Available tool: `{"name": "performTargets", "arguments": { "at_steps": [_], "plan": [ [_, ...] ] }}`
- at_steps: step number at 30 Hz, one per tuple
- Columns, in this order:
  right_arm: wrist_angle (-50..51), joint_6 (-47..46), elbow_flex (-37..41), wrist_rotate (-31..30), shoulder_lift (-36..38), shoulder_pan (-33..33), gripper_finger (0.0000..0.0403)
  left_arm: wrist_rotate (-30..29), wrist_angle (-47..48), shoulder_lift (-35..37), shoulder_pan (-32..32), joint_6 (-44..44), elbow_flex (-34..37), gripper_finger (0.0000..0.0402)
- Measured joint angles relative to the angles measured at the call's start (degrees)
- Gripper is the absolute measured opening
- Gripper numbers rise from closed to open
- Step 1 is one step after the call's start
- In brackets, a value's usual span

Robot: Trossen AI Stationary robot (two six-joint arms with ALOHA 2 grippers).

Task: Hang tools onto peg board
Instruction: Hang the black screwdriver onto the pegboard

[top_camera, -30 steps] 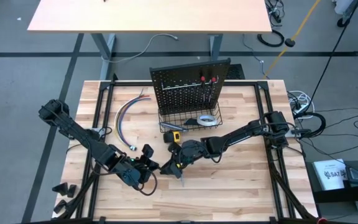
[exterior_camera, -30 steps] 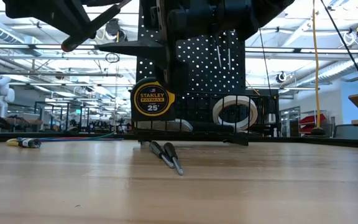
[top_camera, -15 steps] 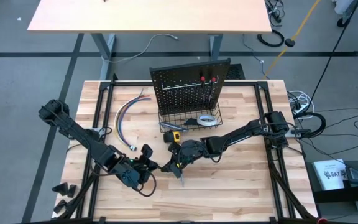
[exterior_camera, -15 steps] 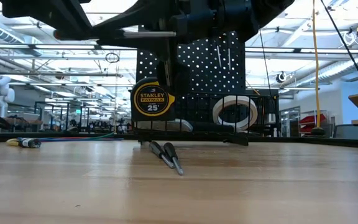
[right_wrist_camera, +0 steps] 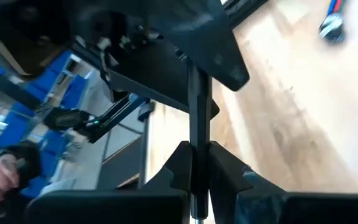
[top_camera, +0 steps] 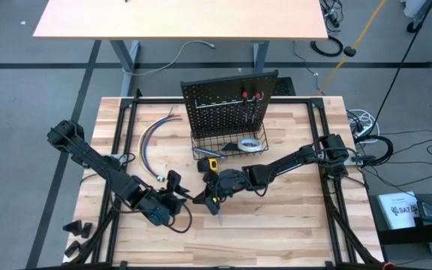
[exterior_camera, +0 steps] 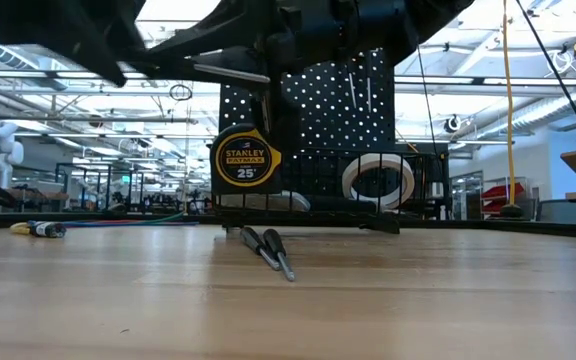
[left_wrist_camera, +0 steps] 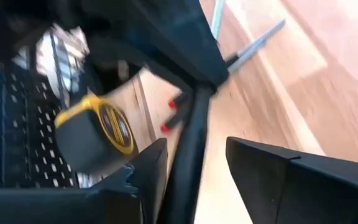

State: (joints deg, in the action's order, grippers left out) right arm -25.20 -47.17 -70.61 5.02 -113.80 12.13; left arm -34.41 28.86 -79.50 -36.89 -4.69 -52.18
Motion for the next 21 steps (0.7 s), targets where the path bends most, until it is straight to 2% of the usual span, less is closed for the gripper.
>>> {"name": "performTargets", "arguments": {
  "at_steps": [10,15,18,21],
  "plan": [
    [2.65,5.67,0.0,-4.86,1.86,0.04,0.0017,-1.42,14.66,0.11,-2.84,16.5,0.0,0.0171],
    [6.02,7.95,-0.04,-6.43,5.26,0.53,0.0017,-5.41,21.19,2.75,-5.44,23.83,0.07,0.0171],
    [12.27,10.57,-0.04,-10.98,8.12,1.31,0.0017,-9.62,21.59,6.82,-8.6,25.39,0.07,0.0171],
    [17.56,13.59,-0.04,-18.5,11.48,2.09,0.0017,-14.72,19.81,11.32,-11.61,25.41,0.07,0.0171]
  ]
}}
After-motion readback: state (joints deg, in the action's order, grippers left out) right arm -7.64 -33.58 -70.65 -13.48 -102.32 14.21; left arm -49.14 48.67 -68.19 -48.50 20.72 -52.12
